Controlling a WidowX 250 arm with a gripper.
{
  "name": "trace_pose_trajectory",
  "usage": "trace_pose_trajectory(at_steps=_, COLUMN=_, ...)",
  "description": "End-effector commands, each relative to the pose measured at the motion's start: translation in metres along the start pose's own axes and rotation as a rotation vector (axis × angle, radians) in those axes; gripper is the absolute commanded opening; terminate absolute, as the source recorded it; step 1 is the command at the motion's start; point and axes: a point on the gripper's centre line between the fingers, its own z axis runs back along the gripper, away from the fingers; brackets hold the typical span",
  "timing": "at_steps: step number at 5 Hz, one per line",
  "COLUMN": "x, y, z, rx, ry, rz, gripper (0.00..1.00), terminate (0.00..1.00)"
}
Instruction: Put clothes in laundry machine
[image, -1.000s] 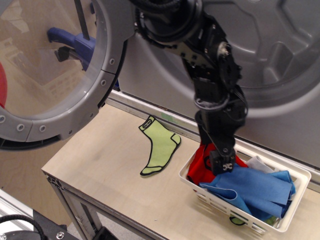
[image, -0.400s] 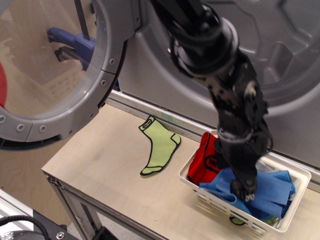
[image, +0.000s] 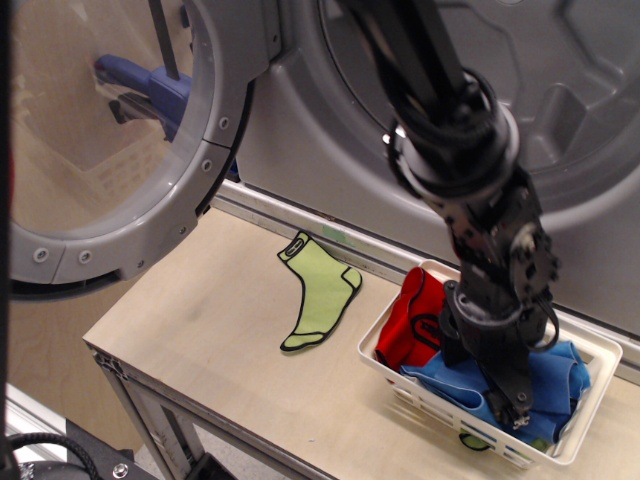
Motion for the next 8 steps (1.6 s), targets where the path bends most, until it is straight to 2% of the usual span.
trace_pose_trajectory(at_steps=1, x=0.01, y=0.025, z=0.0, rx=0.049, ry=-0.044, rz=0.118, gripper=1.0, terminate=0.0)
trace_pose_trajectory(at_steps=2, x=0.009, y=0.03, z=-0.006, rx=0.059, ry=-0.034, rz=0.169, gripper=0.0, terminate=0.0)
trace_pose_trajectory(at_steps=4, x=0.007, y=0.046, z=0.014, rx=0.061, ry=-0.065, rz=0.259, gripper=0.0, terminate=0.0)
trace_pose_trajectory(at_steps=5, x=0.002, y=0.053, z=0.038, rx=0.085, ry=-0.114, rz=0.303, gripper=0.0, terminate=0.0)
trace_pose_trajectory(at_steps=6, x=0.0, y=0.058, z=0.072, rx=0.103, ry=-0.176, rz=0.363, gripper=0.0, terminate=0.0)
trace_pose_trajectory(at_steps=7, x=-0.001, y=0.067, z=0.099, rx=0.067, ry=-0.198, rz=0.413, gripper=0.0, terminate=0.0)
trace_pose_trajectory(at_steps=8, x=-0.003, y=0.072, z=0.121, rx=0.064, ry=-0.276, rz=0.414, gripper=0.0, terminate=0.0)
